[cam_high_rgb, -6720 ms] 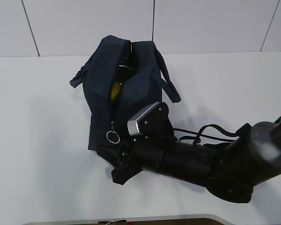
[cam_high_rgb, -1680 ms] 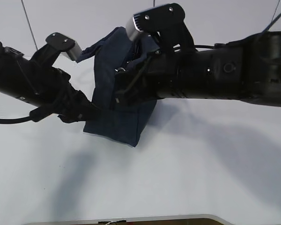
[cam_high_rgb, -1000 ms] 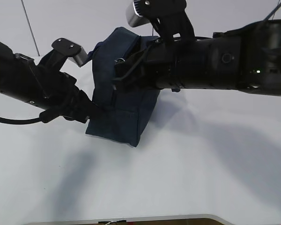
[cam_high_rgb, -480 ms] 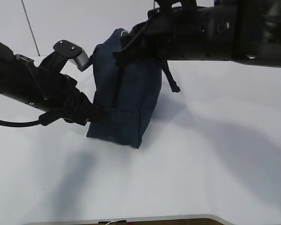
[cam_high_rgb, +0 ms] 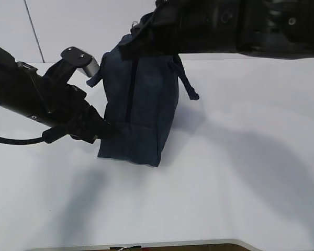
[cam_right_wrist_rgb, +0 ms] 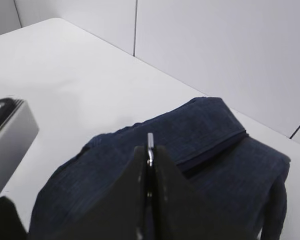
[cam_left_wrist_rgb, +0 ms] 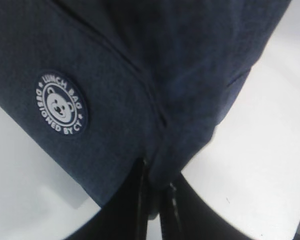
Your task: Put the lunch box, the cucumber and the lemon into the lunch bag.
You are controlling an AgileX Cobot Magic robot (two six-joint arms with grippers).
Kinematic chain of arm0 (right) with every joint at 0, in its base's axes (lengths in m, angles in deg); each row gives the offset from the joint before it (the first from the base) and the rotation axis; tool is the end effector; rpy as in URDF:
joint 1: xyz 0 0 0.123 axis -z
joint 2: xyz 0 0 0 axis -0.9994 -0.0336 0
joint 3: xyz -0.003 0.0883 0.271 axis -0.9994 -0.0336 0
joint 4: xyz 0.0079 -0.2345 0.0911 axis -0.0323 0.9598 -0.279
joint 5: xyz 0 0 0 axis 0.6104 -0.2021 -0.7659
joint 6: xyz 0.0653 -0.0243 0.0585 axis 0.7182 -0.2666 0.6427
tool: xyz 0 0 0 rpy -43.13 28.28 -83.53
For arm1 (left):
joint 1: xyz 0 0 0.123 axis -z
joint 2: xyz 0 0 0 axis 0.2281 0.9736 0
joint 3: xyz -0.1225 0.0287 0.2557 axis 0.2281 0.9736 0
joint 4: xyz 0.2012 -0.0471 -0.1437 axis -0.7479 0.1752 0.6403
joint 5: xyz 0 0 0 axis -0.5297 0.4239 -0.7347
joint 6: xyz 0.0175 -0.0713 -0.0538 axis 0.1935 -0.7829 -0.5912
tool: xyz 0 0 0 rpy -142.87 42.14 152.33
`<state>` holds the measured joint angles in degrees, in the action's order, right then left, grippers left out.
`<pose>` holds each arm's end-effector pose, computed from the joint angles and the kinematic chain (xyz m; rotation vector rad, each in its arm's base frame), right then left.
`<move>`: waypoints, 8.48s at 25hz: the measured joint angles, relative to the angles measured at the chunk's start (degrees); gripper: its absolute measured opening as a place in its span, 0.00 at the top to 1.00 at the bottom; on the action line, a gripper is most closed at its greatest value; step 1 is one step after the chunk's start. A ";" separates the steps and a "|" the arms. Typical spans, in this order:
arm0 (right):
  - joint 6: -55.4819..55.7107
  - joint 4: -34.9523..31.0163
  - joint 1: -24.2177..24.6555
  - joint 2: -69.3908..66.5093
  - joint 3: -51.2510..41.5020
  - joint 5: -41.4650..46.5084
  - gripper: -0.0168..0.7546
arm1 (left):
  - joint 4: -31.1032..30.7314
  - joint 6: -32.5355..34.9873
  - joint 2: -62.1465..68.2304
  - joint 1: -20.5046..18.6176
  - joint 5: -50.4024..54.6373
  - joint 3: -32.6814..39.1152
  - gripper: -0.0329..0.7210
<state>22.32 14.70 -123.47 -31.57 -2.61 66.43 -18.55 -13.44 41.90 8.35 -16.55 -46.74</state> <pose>0.3273 0.2258 0.3135 -0.6764 1.7941 0.2617 0.3038 -0.1622 0.2043 0.9959 2.2858 -0.5943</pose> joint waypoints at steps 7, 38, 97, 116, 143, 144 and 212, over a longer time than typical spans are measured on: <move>0.00 0.00 0.00 -3.32 4.70 1.80 0.97 | -0.45 0.00 0.00 0.00 -0.39 2.46 0.96; 15.00 1.30 6.00 -21.44 24.83 7.78 0.97 | -0.35 0.17 0.00 0.00 -0.81 3.31 0.96; 19.75 -5.73 8.19 -24.51 27.80 3.44 0.97 | 1.80 -24.71 12.68 -14.14 24.90 -36.79 0.48; 20.12 -5.73 8.19 -24.51 27.80 3.12 0.97 | 2.79 -29.02 20.96 -14.27 33.23 -43.98 0.54; 20.55 -5.73 8.19 -24.60 27.80 2.21 0.97 | -5.17 -34.00 21.47 -14.15 36.77 -47.56 0.97; 20.55 -5.15 8.08 -24.64 27.80 2.21 0.97 | -5.63 -34.99 21.21 -13.83 36.77 -47.56 0.97; 24.11 -2.77 11.31 -33.91 31.36 -2.80 0.97 | -13.20 -44.04 18.09 -6.99 26.43 -43.58 0.87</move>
<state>46.43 11.94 -112.15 -65.48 28.75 63.63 -31.75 -57.48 59.98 1.36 9.88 -90.32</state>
